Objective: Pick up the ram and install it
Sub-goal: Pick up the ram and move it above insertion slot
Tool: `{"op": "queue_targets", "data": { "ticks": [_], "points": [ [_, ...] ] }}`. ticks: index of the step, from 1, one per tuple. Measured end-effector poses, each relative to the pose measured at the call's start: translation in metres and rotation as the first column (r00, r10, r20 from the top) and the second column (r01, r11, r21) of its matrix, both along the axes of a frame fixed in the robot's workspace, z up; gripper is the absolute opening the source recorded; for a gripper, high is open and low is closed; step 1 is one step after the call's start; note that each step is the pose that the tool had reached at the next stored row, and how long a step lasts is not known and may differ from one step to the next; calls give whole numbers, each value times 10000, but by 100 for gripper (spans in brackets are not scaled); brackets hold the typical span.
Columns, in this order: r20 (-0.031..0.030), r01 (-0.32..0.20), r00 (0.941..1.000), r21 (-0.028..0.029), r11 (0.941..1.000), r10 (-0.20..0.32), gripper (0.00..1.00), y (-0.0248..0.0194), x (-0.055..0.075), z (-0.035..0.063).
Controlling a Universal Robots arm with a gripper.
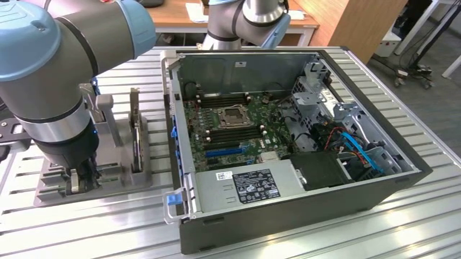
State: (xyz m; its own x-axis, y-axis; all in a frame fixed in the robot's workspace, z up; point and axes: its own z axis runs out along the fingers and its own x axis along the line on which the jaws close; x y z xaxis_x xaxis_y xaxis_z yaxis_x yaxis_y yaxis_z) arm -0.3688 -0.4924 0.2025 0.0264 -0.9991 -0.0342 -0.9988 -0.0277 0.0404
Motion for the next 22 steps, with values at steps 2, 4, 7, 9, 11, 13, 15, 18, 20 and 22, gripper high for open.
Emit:
{"op": "queue_targets", "data": {
  "ticks": [2,4,7,9,11,13,15,18,20,22],
  "points": [
    [2,0,10000,2,10000,0,26,0,0,-11],
    [0,0,10000,0,10000,0,26,0,0,-18],
    [3,0,10000,2,10000,0,26,1,5,-22],
    [3,-2,10000,2,10000,2,26,0,22,-22],
    [3,0,10000,2,10000,0,26,0,25,-22],
    [2,0,10000,1,10000,0,26,0,25,-22],
    [2,0,10000,2,10000,0,26,0,26,-22],
    [1,0,10000,1,10000,0,26,0,26,-21],
    [2,0,10000,1,10000,0,26,0,26,-22],
    [2,0,10000,2,10000,0,25,0,26,-22]
  ]
}}
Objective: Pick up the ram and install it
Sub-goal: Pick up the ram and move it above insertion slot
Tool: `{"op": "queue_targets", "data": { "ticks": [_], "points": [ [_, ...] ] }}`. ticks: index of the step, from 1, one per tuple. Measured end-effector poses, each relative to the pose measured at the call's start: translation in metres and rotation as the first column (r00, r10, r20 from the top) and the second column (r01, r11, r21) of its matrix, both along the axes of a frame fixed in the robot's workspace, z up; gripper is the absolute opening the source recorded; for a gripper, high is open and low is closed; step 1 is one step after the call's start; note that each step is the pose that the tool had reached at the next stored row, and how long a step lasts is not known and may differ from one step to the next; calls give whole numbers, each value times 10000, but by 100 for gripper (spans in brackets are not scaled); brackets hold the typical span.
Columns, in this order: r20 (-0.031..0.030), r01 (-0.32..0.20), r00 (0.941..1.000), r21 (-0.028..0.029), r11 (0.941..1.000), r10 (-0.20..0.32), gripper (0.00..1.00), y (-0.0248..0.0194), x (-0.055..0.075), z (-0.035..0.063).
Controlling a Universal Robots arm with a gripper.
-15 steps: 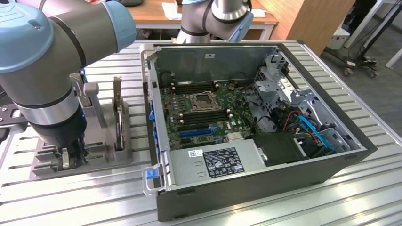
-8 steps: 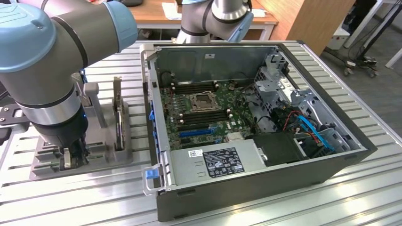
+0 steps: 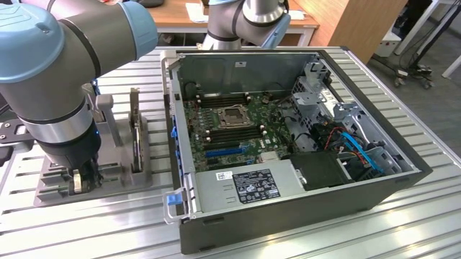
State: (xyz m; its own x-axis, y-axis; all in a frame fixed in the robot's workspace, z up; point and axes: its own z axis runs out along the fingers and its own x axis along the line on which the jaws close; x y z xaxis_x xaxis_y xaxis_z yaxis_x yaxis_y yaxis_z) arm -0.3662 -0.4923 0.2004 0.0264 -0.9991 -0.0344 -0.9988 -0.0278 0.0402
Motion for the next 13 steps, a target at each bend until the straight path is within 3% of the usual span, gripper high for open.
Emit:
{"op": "queue_targets", "data": {
  "ticks": [2,3,13],
  "points": [
    [0,0,10000,0,10000,0,25,0,0,0],
    [0,0,10000,0,10000,0,18,0,0,0],
    [2,1,10000,-1,10000,-1,18,0,-17,0]
  ]
}}
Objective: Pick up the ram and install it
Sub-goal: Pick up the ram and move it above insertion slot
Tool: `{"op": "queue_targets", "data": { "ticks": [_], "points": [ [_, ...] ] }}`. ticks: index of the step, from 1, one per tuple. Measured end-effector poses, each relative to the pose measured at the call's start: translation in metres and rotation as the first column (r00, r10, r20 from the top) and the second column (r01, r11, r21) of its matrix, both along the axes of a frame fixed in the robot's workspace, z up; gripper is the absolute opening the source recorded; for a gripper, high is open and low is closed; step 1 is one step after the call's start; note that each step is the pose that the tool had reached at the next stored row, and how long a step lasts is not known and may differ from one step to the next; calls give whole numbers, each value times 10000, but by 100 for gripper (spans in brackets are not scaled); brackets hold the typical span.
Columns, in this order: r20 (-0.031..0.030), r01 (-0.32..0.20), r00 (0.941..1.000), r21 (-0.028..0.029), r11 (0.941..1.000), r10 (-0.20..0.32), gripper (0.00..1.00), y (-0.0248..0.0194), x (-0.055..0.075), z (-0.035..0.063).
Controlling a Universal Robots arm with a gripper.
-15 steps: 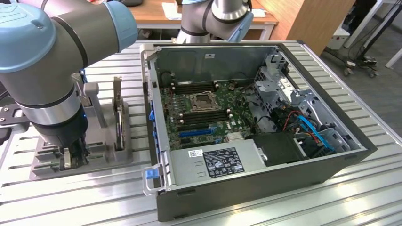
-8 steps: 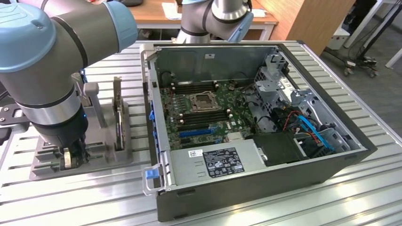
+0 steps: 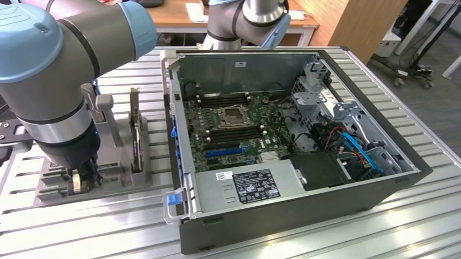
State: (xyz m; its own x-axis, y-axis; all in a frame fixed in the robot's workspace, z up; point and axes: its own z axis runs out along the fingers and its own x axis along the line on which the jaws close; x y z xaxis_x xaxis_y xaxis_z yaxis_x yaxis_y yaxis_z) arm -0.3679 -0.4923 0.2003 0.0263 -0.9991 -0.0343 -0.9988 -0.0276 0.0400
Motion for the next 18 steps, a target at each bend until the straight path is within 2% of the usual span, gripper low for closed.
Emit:
{"op": "queue_targets", "data": {
  "ticks": [14,15,16,18],
  "points": [
    [1,-1,10000,1,10000,1,18,0,-2,0],
    [1,-1,10000,2,10000,1,16,0,-2,-1],
    [1,-1,10000,1,10000,1,11,0,-2,0],
    [1,-1,10000,1,10000,1,11,0,-2,0]
  ]
}}
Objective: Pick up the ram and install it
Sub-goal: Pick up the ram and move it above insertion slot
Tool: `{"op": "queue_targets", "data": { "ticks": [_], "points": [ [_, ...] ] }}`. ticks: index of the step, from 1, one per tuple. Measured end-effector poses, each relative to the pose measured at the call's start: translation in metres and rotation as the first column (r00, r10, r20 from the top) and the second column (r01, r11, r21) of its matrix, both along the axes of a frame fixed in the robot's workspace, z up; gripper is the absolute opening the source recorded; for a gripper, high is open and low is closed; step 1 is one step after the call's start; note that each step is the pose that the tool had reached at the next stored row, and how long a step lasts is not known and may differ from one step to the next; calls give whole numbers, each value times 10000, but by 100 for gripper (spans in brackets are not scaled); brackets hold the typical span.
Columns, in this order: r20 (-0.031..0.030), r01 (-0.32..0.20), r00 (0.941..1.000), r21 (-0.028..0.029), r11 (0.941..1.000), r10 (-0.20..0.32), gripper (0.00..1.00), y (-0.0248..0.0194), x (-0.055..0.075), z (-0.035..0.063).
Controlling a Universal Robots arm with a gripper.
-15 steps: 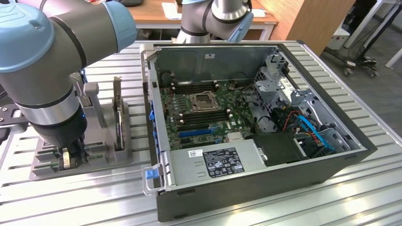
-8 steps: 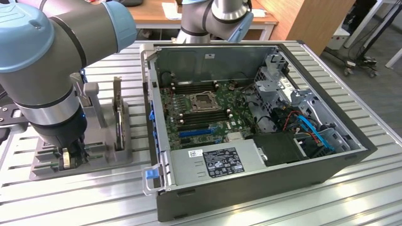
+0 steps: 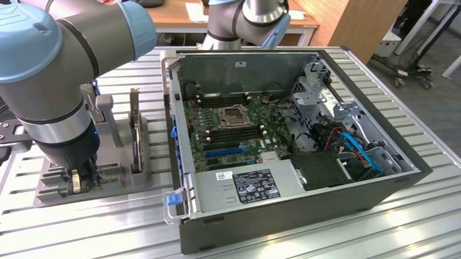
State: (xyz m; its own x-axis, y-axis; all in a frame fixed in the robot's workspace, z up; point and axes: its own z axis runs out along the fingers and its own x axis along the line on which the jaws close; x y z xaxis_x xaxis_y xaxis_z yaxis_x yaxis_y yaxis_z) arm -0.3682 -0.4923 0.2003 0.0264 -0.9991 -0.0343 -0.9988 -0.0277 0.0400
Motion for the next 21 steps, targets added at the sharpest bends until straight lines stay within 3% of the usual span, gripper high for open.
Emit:
{"op": "queue_targets", "data": {
  "ticks": [21],
  "points": [
    [-1,0,10000,-1,10000,0,11,0,0,61]
  ]
}}
